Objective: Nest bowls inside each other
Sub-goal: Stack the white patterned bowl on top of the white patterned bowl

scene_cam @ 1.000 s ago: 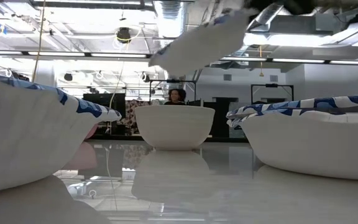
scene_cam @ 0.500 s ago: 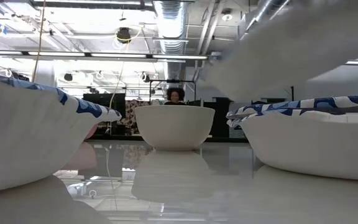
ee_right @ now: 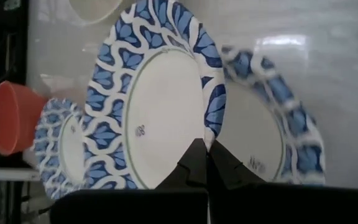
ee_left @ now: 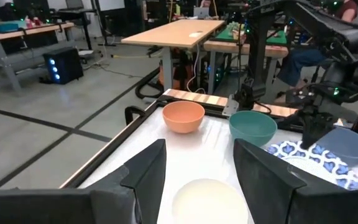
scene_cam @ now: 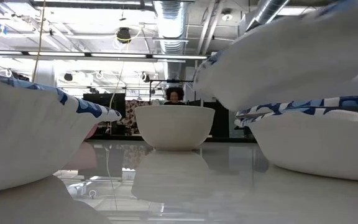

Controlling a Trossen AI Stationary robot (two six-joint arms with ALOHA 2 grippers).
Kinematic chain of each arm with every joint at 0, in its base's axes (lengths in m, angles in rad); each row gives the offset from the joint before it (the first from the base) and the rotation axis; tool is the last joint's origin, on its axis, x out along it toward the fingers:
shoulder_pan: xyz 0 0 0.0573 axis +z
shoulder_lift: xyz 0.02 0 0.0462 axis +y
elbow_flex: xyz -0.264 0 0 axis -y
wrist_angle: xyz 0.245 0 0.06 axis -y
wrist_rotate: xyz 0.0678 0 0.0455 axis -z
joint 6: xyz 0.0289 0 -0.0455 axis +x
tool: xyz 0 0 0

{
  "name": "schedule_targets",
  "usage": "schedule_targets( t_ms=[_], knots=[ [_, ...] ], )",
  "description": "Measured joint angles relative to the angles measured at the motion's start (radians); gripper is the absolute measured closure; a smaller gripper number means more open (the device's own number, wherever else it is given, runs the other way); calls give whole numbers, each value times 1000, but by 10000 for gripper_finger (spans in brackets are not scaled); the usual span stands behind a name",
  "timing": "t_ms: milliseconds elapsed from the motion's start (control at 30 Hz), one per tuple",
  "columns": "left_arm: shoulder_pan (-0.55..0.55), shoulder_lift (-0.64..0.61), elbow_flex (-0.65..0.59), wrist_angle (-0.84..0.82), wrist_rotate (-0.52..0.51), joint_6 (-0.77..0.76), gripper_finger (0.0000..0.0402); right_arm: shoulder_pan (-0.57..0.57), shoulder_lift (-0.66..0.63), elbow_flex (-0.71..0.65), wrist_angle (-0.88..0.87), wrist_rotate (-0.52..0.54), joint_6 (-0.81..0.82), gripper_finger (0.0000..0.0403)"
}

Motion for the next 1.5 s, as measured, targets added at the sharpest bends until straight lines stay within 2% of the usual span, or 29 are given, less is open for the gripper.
schedule_targets(
  t_ms=[233,500,1067,1167,1333,1500],
  knots=[
    [0,5,0,3,-36,-5,223,49,-1,44,-84,20,12,399],
    [0,5,0,2,-55,-20,223,60,-1,44,-206,-52,22,399],
    [1,5,0,1,-93,-18,223,78,16,44,-206,-106,10,398],
    [1,5,0,1,-93,-18,223,79,23,43,-174,-95,13,397],
    [16,5,0,-12,-96,-20,223,82,23,43,-140,-2,9,397],
    [29,5,0,-17,-96,-23,223,89,23,43,-126,-4,9,396]
  ],
)
